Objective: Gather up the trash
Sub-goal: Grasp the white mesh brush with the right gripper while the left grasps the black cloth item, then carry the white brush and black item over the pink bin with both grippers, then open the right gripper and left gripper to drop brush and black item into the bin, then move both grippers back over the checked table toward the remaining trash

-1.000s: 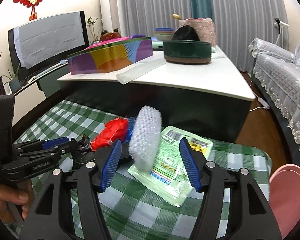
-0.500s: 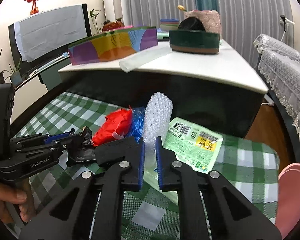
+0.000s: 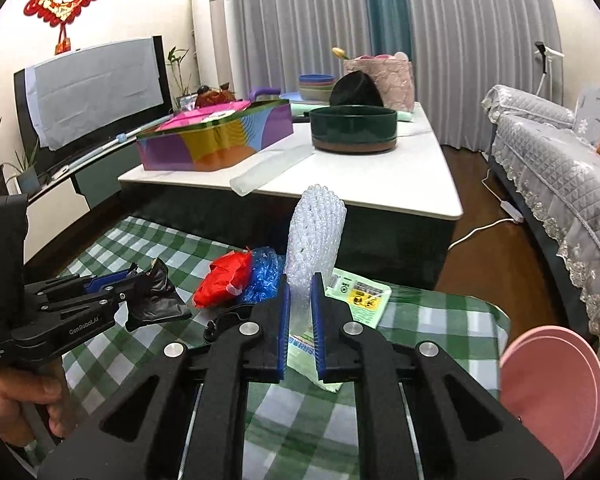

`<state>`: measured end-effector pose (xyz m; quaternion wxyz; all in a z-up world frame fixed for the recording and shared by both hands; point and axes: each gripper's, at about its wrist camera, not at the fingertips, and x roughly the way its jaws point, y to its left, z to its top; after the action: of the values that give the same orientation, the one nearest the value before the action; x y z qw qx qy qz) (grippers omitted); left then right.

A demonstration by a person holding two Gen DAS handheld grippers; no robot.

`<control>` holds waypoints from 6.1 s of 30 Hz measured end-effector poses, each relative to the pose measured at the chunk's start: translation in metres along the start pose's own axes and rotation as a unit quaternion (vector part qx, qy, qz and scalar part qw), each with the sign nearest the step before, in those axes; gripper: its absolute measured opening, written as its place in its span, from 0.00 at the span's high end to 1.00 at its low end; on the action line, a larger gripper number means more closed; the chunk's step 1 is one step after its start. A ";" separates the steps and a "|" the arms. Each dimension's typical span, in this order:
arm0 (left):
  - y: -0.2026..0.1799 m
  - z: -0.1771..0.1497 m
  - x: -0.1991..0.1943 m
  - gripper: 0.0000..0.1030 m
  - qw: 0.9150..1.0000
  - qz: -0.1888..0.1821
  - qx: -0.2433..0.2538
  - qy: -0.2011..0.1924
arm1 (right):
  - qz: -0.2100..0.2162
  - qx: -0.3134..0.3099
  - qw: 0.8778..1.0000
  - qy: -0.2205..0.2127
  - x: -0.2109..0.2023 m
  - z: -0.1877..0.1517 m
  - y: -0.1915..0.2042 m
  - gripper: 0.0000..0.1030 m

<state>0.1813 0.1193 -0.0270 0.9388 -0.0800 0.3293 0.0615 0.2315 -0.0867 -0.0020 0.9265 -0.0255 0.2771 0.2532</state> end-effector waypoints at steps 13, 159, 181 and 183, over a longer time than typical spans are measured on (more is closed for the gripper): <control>-0.015 0.000 -0.057 0.80 0.998 -0.023 0.025 -0.043 | -0.024 0.010 0.999 -0.021 -0.073 0.010 -0.015 0.90; -0.268 -0.003 -0.027 0.64 0.966 -0.197 0.168 -0.023 | -0.226 0.138 0.964 -0.014 -0.148 -0.051 -0.222 0.52; -0.095 -0.005 -0.081 0.72 0.989 -0.095 0.102 -0.057 | -0.146 0.093 0.984 -0.029 -0.132 -0.037 -0.139 0.52; -0.071 -0.009 -0.079 0.73 0.992 -0.077 0.079 -0.056 | -0.138 0.088 0.986 -0.025 -0.125 -0.036 -0.131 0.52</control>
<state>0.1268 0.0434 0.0237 0.9611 -0.0268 0.2730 -0.0335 0.1867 -0.2645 0.0209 0.9579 0.0243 0.2687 0.0980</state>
